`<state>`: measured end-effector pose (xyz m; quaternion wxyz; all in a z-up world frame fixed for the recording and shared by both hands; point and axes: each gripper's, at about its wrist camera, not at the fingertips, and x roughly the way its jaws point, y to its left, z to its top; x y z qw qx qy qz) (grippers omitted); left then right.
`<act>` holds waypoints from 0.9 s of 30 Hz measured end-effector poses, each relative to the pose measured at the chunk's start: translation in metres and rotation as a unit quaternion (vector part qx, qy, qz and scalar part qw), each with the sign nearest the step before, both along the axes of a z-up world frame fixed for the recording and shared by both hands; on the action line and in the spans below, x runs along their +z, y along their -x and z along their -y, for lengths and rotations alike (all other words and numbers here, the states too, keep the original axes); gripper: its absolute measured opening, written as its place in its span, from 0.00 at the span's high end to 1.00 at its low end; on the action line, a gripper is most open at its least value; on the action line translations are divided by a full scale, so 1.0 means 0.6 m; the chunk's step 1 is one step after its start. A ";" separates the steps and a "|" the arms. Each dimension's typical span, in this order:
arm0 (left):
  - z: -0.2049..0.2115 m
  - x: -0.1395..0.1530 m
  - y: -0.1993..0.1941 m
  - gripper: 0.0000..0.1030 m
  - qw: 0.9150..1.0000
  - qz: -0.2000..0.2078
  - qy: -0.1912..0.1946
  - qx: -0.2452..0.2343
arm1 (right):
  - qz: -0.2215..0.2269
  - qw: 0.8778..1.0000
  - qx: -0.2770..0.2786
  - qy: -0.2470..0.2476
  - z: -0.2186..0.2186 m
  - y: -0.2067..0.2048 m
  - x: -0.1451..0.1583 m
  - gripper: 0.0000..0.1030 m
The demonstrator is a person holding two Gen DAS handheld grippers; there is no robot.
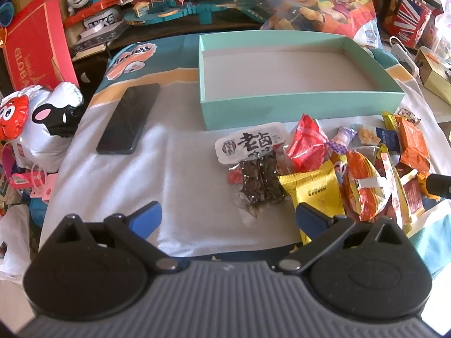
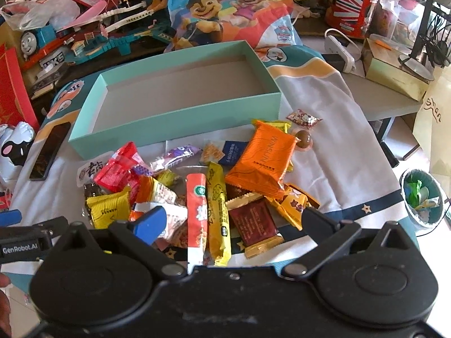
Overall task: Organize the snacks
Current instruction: 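Move both grippers toward the snack pile in front of the green tray, then grasp the orange bar with the right gripper while the left grasps the yellow WINSUN pack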
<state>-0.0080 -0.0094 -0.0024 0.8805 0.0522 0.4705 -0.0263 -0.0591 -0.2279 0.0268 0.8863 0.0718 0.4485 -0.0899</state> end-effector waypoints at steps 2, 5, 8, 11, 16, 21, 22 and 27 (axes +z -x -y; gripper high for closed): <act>0.001 0.000 0.001 0.00 1.000 -0.001 0.000 -0.001 | -0.001 1.000 -0.003 0.000 0.002 0.001 -0.001 0.00; 0.001 0.001 0.004 0.00 1.000 -0.001 0.001 -0.003 | -0.002 1.000 -0.005 0.000 0.002 0.003 -0.001 0.00; 0.001 0.002 0.006 0.00 1.000 0.000 0.002 -0.004 | 0.000 1.000 -0.007 0.001 0.002 0.005 0.001 0.00; 0.000 0.001 0.008 0.00 1.000 -0.002 0.005 -0.006 | 0.001 1.000 -0.008 0.002 0.003 0.009 0.001 0.00; 0.003 -0.007 0.007 0.00 1.000 -0.015 0.011 -0.008 | -0.004 1.000 -0.012 0.003 0.007 0.013 -0.006 0.00; 0.013 -0.015 0.004 0.00 0.999 -0.027 0.018 -0.014 | -0.004 1.000 -0.016 0.002 0.016 0.017 -0.009 0.00; 0.017 -0.018 0.001 0.00 0.999 -0.032 0.021 -0.018 | -0.002 1.000 -0.016 0.003 0.021 0.017 -0.010 0.00; 0.047 -0.045 -0.023 0.00 0.997 -0.061 0.037 -0.031 | 0.007 0.999 -0.047 0.011 0.058 0.017 -0.014 0.00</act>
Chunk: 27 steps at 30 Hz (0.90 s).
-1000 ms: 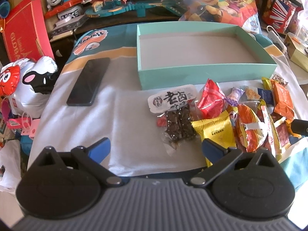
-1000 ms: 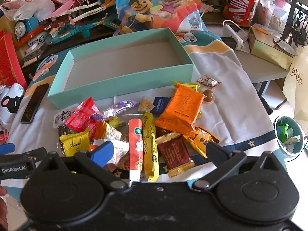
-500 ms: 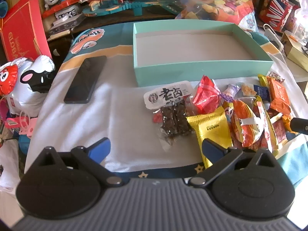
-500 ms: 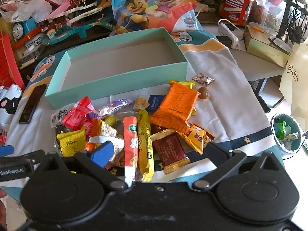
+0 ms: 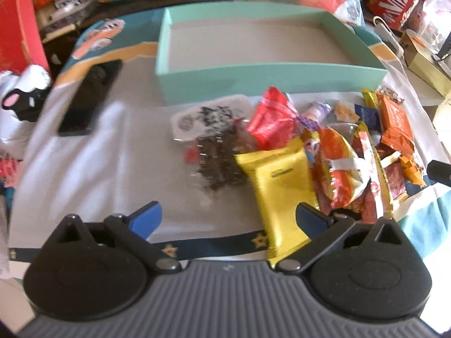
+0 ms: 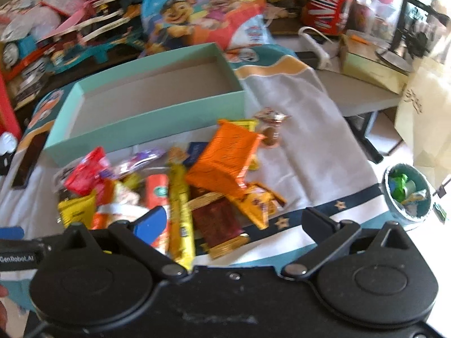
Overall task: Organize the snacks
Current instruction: 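Grasp the orange bar with the right gripper while the left grasps the yellow WINSUN pack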
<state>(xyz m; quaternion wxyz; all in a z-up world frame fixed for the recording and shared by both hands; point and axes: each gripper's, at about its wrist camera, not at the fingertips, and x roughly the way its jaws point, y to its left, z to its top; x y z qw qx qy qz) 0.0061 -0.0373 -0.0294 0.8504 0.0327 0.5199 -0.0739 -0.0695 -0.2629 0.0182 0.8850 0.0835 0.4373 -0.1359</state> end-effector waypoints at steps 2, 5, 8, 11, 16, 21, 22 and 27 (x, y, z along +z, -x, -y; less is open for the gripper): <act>0.018 -0.013 -0.009 0.00 1.000 -0.014 0.005 -0.005 | -0.003 1.000 -0.009 -0.011 0.018 -0.001 -0.004 0.00; 0.043 -0.032 -0.015 0.00 0.999 -0.033 0.009 -0.019 | -0.006 0.999 -0.025 -0.031 0.047 -0.007 -0.012 0.00; 0.068 -0.053 -0.019 0.00 0.999 -0.039 -0.002 -0.023 | -0.013 0.997 -0.040 -0.057 0.074 -0.026 -0.022 0.00; 0.074 -0.070 -0.027 0.10 0.999 -0.038 -0.014 -0.021 | -0.013 0.995 -0.051 -0.081 0.098 -0.053 -0.026 0.00; 0.041 -0.082 -0.046 0.17 0.999 -0.043 -0.014 0.013 | -0.028 0.995 -0.051 -0.086 0.101 -0.132 -0.037 0.00; 0.012 -0.078 -0.052 0.13 0.998 -0.058 0.007 0.033 | -0.065 0.994 -0.044 -0.073 0.082 -0.203 -0.067 0.00; 0.011 -0.079 -0.051 0.13 0.998 -0.061 0.008 0.032 | -0.072 0.994 -0.044 -0.073 0.079 -0.210 -0.072 0.00; 0.019 -0.079 -0.044 0.20 0.998 -0.063 -0.003 0.023 | -0.087 0.994 -0.026 -0.065 0.060 -0.215 -0.092 0.35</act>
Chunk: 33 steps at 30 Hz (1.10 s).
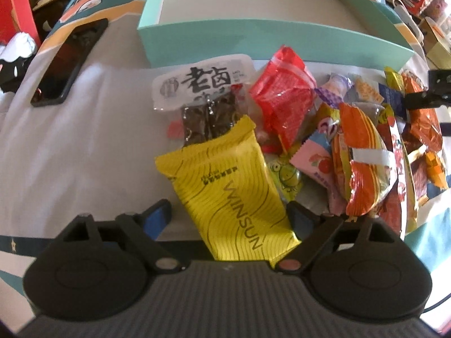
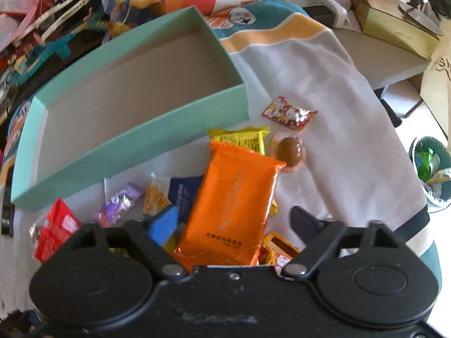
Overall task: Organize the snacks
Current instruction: 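Grasp the orange bar with the right gripper while the left grasps the yellow WINSUN pack, then place the orange bar in the tray with the right gripper while the left places the yellow pack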
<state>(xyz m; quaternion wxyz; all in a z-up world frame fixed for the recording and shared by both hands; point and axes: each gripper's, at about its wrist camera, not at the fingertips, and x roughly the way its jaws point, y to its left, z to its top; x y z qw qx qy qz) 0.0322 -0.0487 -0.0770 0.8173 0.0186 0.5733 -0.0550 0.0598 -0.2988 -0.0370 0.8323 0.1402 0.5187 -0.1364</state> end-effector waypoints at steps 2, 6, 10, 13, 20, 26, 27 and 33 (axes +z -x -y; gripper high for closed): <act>0.002 0.008 0.005 0.38 1.000 0.013 -0.003 -0.005 | 0.001 1.000 0.008 -0.002 -0.003 0.002 -0.008 0.48; -0.013 0.016 0.012 0.50 1.000 0.012 0.023 -0.001 | 0.009 1.000 0.017 0.007 -0.008 0.010 -0.009 0.49; -0.037 0.020 0.015 0.51 0.999 0.013 0.032 0.005 | 0.019 1.000 0.021 0.003 -0.010 0.034 0.004 0.49; -0.045 0.031 0.019 0.53 0.999 0.020 0.038 0.001 | 0.033 0.999 0.023 0.001 -0.012 0.052 0.019 0.49; -0.055 0.077 0.013 0.81 0.996 0.043 0.079 -0.024 | 0.066 0.997 0.040 -0.004 -0.021 0.068 0.065 0.49; -0.060 0.078 -0.005 0.82 0.994 0.038 0.094 -0.030 | 0.083 0.995 0.049 0.001 -0.033 0.059 0.085 0.49; -0.060 0.075 -0.007 0.82 0.995 0.035 0.093 -0.031 | 0.082 0.995 0.049 -0.001 -0.034 0.058 0.083 0.49; -0.051 0.090 -0.011 0.82 0.993 0.036 0.104 -0.045 | 0.082 0.995 0.049 -0.006 -0.036 0.054 0.079 0.49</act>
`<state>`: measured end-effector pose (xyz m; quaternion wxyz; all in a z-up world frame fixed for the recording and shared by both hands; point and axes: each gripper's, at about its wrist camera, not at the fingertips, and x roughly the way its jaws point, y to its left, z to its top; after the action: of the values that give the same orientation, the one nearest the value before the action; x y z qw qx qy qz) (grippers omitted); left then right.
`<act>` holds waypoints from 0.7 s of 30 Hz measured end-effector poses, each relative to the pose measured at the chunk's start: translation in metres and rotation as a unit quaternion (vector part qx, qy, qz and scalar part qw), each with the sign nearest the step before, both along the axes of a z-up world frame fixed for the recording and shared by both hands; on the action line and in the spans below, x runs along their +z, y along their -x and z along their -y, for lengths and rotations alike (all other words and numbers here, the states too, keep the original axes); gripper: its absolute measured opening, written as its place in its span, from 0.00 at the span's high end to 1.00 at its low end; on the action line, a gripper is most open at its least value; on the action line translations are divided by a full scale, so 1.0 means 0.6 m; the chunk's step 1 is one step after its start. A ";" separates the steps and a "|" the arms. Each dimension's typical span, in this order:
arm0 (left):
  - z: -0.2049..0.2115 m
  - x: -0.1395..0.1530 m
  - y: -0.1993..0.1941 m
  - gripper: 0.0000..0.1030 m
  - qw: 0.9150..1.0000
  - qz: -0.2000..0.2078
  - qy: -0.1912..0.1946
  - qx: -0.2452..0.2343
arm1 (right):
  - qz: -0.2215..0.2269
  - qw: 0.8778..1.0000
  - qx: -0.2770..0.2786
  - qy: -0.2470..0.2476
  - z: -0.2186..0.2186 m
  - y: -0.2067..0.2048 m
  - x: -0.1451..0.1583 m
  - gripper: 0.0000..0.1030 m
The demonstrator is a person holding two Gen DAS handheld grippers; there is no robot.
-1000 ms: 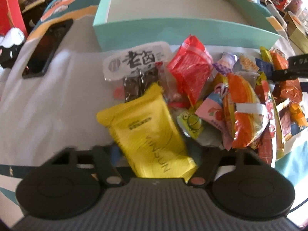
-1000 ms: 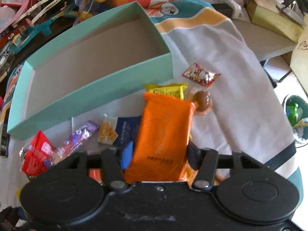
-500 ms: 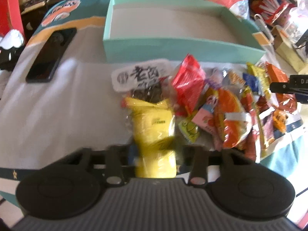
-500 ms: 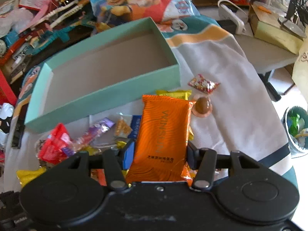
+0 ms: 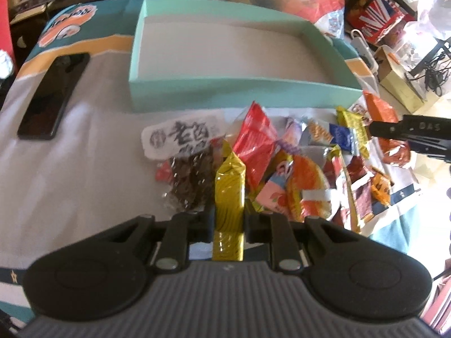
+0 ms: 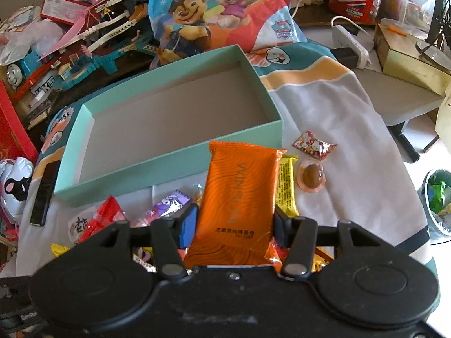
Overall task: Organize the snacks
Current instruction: 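Place the orange bar in the tray with the right gripper while the left places the yellow pack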
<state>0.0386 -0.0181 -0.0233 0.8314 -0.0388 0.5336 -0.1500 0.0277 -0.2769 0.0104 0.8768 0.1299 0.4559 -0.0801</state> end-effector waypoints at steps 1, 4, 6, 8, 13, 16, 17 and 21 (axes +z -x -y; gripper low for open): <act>0.000 0.006 -0.005 0.82 1.000 0.001 0.004 -0.003 | 0.001 1.000 0.000 -0.001 0.001 -0.004 0.002 0.49; -0.001 0.038 -0.024 0.82 0.999 0.012 0.027 -0.013 | 0.010 1.000 0.000 -0.003 0.006 -0.016 0.014 0.49; 0.003 0.063 -0.043 0.82 0.999 0.021 0.041 -0.023 | 0.019 1.000 0.003 0.000 0.005 -0.026 0.025 0.49; 0.012 0.092 -0.071 0.82 0.998 0.037 0.046 -0.034 | 0.026 1.000 0.007 0.001 0.006 -0.043 0.037 0.49; 0.028 0.150 -0.171 0.82 0.995 0.091 0.028 -0.037 | 0.055 0.998 0.008 0.008 0.021 -0.114 0.071 0.49; 0.037 0.162 -0.251 0.82 0.994 0.106 0.004 -0.034 | 0.060 0.998 0.020 0.015 0.030 -0.171 0.075 0.49; 0.040 0.161 -0.277 0.82 0.994 0.107 -0.006 -0.032 | 0.059 0.998 0.025 0.019 0.032 -0.193 0.074 0.49; 0.046 0.133 -0.367 0.82 0.994 0.098 -0.034 -0.023 | 0.051 0.997 0.043 0.035 0.040 -0.274 0.054 0.49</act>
<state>0.2586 -0.0455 0.0563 0.8769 0.0165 0.4551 -0.1537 0.1918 -0.3010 0.0430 0.9057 0.0833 0.4125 -0.0516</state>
